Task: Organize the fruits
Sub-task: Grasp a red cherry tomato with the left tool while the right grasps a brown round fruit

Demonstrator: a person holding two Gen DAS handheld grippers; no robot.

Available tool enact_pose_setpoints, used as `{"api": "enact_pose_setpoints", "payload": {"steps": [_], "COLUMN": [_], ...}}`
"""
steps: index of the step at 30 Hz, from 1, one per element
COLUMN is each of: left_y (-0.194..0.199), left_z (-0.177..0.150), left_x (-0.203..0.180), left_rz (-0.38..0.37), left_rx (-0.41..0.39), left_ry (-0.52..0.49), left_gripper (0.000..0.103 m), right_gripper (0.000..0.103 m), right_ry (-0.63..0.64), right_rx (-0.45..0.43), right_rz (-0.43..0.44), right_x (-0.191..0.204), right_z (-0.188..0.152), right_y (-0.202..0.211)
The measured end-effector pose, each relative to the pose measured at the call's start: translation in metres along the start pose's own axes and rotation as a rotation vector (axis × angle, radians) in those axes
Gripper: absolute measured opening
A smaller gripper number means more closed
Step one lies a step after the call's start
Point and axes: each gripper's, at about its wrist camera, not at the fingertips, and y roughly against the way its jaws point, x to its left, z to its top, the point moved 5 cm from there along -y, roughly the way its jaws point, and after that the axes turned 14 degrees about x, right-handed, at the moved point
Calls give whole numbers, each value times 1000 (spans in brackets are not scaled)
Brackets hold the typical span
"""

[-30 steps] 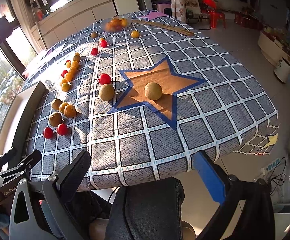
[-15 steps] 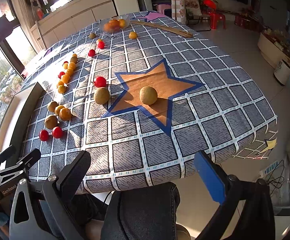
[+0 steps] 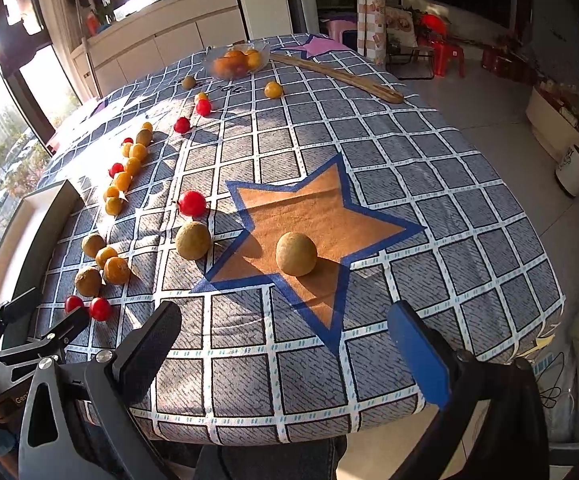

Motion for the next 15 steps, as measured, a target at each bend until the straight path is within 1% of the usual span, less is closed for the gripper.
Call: {"api": "enact_pose_setpoints", "payload": {"steps": [1,2,4,6,7,8,9,10,13,14,15], "left_y": [-1,-3,-4,-4,-4,-4,-4,-4,-3,-2,-2], "left_z": [1,1,3,5,5,6,6,6,6,6,5], "left_x": [-1,-3,-4,-5,-5,-6,-7,-8,-13,-15,-17], "left_rz": [0,-3,-16,-20,-29,-46,-61,-69,-85,-88,-91], "left_rx": [3,13,16,17,18,21,25,27,20,18,17], "left_ry": [-3,-8,-5,-1,2,5,6,6,-9,-18,-26], "left_gripper": [79,71,71,69,67,60,55,53,36,27,22], "right_gripper": [101,101,98,88,85,80,78,77,73,65,51], "right_ry": [4,5,10,14,16,23,36,45,70,78,84], "right_rx": [5,9,15,26,36,30,31,33,30,24,18], "right_rz": [-1,-1,2,9,14,-5,-24,-38,-55,-61,-68], "right_x": [0,0,1,3,4,5,7,9,14,14,15], "right_z": [3,5,10,14,16,17,19,20,23,24,25], "right_y": [-4,-7,-13,-18,-22,-23,-24,-26,-28,-27,-27]}}
